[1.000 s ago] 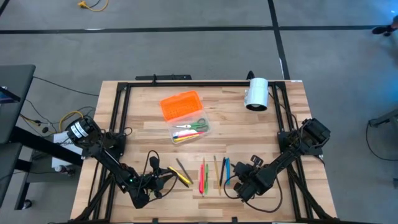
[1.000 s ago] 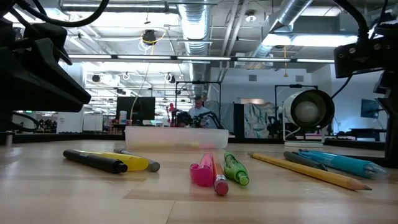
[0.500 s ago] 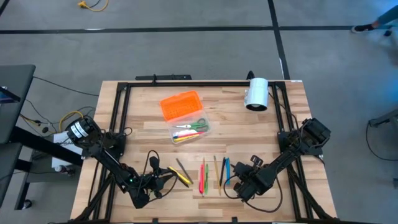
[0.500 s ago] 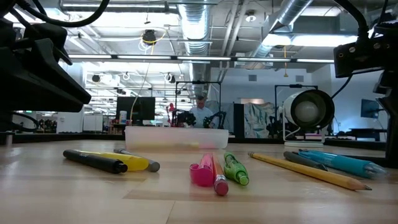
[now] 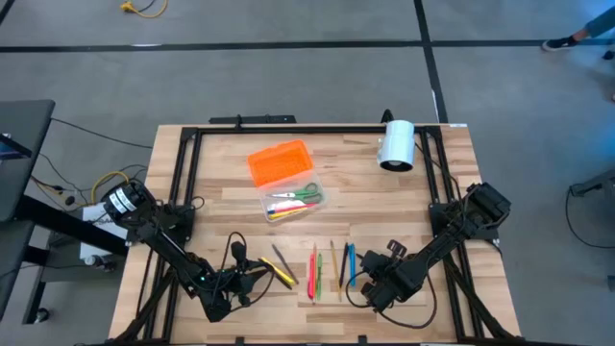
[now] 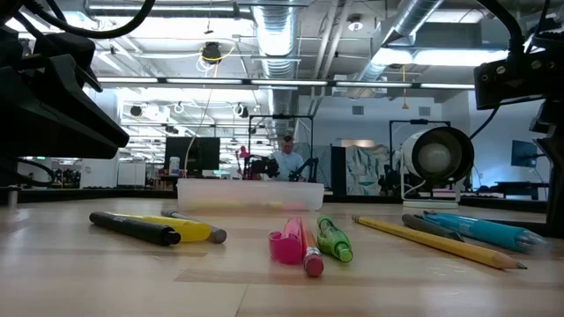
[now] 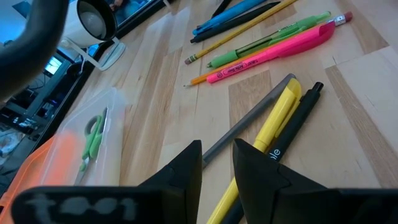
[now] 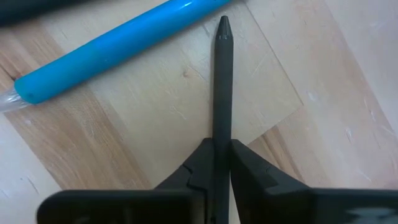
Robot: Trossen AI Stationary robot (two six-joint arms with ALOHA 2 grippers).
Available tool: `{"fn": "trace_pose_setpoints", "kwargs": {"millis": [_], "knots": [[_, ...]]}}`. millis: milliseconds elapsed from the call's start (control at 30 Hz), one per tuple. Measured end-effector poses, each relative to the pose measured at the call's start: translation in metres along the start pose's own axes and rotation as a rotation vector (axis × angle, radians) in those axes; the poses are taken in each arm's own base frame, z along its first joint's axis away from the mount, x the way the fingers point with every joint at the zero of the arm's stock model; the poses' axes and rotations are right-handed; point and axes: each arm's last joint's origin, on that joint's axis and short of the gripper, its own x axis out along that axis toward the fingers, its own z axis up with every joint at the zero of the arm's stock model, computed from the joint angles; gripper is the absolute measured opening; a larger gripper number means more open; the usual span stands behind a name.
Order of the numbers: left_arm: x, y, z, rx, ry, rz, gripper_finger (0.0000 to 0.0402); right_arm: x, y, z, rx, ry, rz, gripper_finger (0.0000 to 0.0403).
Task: Pick & place school supplies into a supply box
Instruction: Put the right black pen into the supply box
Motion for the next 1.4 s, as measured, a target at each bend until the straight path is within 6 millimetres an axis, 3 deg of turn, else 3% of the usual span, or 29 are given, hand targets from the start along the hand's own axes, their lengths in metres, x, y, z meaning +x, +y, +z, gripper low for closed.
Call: {"fn": "trace_pose_setpoints", "kwargs": {"millis": [867,1400], "knots": [[0.0,0.0,0.0,0.0,0.0,0.0,0.0082,-0.001,-0.001,0.0,-0.001,-0.001,-0.01,0.0018],[0.0,0.0,0.0,0.0,0.0,0.0,0.0082,-0.015,0.001,0.004,-0.041,0.024,-0.077,0.0014]]}}
